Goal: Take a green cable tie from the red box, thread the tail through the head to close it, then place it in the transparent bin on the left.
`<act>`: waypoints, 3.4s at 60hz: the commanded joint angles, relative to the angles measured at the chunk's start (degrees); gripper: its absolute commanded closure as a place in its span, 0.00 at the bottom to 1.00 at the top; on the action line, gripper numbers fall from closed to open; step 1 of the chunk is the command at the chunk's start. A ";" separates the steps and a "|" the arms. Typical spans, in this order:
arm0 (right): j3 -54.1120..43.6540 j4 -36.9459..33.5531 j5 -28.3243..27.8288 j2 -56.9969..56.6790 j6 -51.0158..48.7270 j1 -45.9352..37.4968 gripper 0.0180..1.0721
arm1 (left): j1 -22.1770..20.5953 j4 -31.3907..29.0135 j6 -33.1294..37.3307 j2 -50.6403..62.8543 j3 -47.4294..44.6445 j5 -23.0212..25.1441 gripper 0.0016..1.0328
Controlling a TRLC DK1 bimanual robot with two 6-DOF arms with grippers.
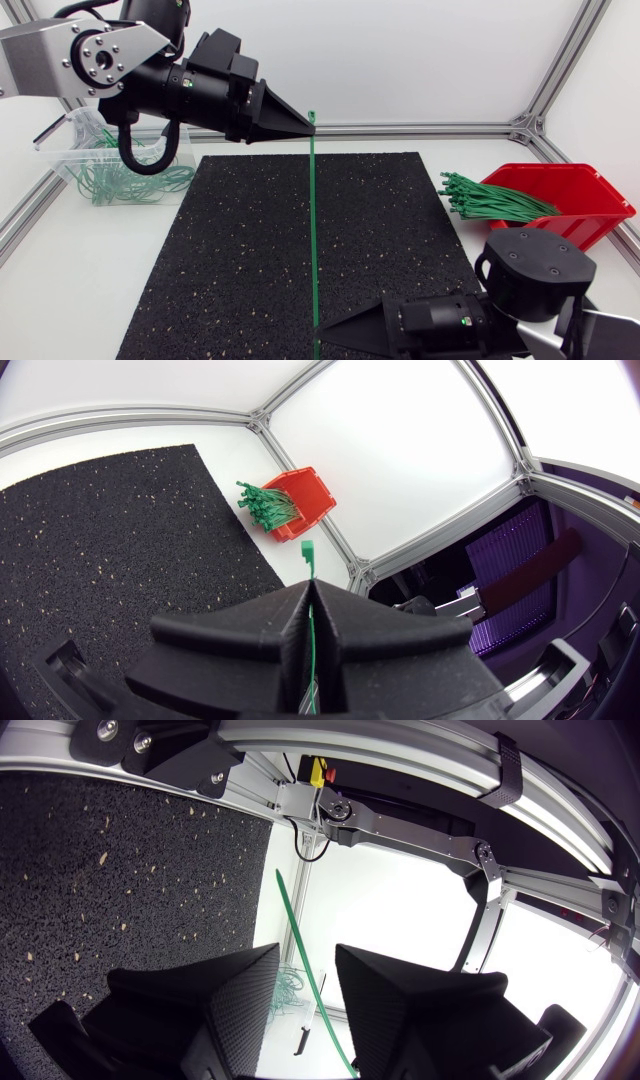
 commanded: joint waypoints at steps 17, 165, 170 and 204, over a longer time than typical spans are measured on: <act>-0.59 1.12 0.22 1.23 -1.29 1.07 0.74 | -1.51 -0.39 1.13 0.79 -1.84 -0.06 0.96; 20.42 -33.15 3.03 -9.67 83.26 1.78 0.95 | -2.92 18.59 -0.98 -12.75 -23.55 0.02 0.96; 23.05 -36.41 3.73 -10.28 92.14 1.43 0.95 | -2.92 20.88 -2.12 -12.75 -24.60 0.11 0.96; 37.47 -37.64 -17.71 0.79 147.51 -12.02 0.95 | -1.77 30.28 -3.97 -16.17 -29.79 5.30 0.96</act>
